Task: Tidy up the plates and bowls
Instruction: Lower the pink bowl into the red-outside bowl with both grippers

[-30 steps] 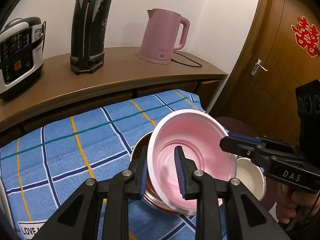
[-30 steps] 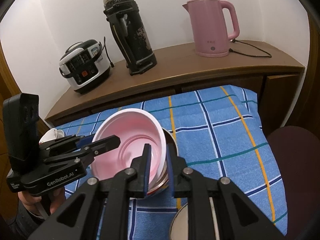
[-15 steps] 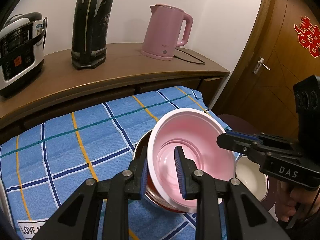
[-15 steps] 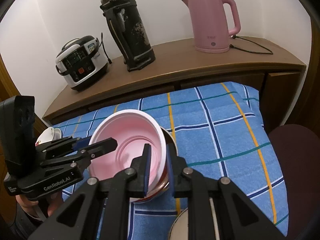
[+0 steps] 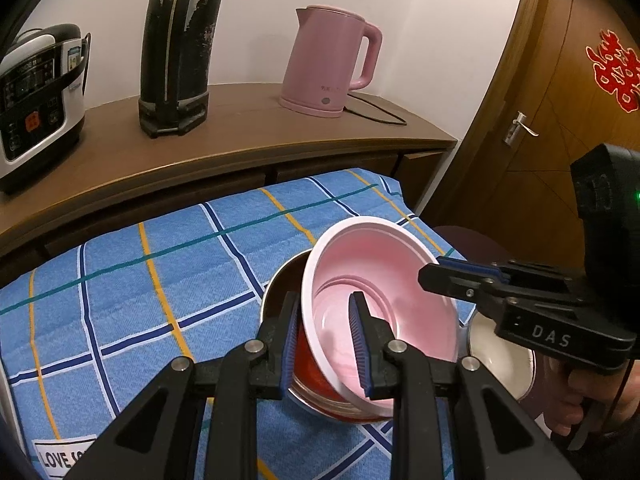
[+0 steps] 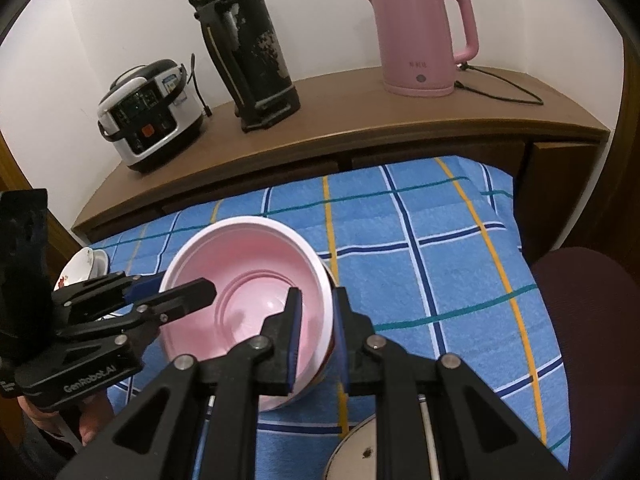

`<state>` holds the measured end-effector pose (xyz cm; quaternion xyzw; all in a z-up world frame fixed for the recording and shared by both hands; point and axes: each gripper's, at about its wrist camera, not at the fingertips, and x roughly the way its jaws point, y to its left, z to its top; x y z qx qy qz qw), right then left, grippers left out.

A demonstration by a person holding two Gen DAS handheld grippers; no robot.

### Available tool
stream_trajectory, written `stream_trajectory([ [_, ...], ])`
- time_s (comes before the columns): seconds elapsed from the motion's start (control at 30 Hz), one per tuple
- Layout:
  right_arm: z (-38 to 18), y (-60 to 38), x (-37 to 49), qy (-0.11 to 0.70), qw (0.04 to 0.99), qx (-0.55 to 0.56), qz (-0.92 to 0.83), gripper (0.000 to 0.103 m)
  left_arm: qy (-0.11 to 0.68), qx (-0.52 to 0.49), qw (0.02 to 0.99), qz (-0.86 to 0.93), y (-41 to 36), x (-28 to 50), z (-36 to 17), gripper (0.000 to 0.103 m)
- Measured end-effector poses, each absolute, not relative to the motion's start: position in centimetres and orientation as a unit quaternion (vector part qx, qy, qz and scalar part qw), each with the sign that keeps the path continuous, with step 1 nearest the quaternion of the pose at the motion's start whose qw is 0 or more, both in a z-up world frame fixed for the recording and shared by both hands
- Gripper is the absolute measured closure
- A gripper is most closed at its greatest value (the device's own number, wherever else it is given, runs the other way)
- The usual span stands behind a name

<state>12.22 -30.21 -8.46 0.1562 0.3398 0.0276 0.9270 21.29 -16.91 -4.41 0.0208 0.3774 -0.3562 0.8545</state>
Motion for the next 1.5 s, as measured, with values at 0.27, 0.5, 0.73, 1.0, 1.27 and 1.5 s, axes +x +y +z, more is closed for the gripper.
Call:
stream_trajectory([
  [0.27,-8.3,-30.1,12.4,0.343,0.927,0.152,0.026,0.086,0.387,0.028,0.85,-0.357,-17.1,21.5,-4.9,0.076],
  [0.5,-8.3,-30.2,12.6,0.347,0.925,0.151,0.026,0.086,0.393,0.031,0.847,-0.357,-17.4,21.6,-5.2,0.076],
  [0.73,-8.2,-30.1,12.8,0.35,0.925,0.148,0.026,0.086,0.4,0.03,0.843,-0.359,-17.3,21.6,-5.4,0.076],
  [1.0,-8.4,-30.3,13.0,0.354,0.923,0.147,0.026,0.086,0.404,0.033,0.841,-0.358,-17.4,21.8,-5.5,0.076],
  [1.27,-8.8,-30.3,13.2,0.359,0.921,0.147,0.025,0.086,0.408,0.034,0.839,-0.358,-17.5,21.7,-5.7,0.076],
  [1.5,-8.9,-30.2,13.4,0.361,0.921,0.144,0.024,0.086,0.408,0.033,0.839,-0.359,-17.4,21.7,-5.7,0.076],
])
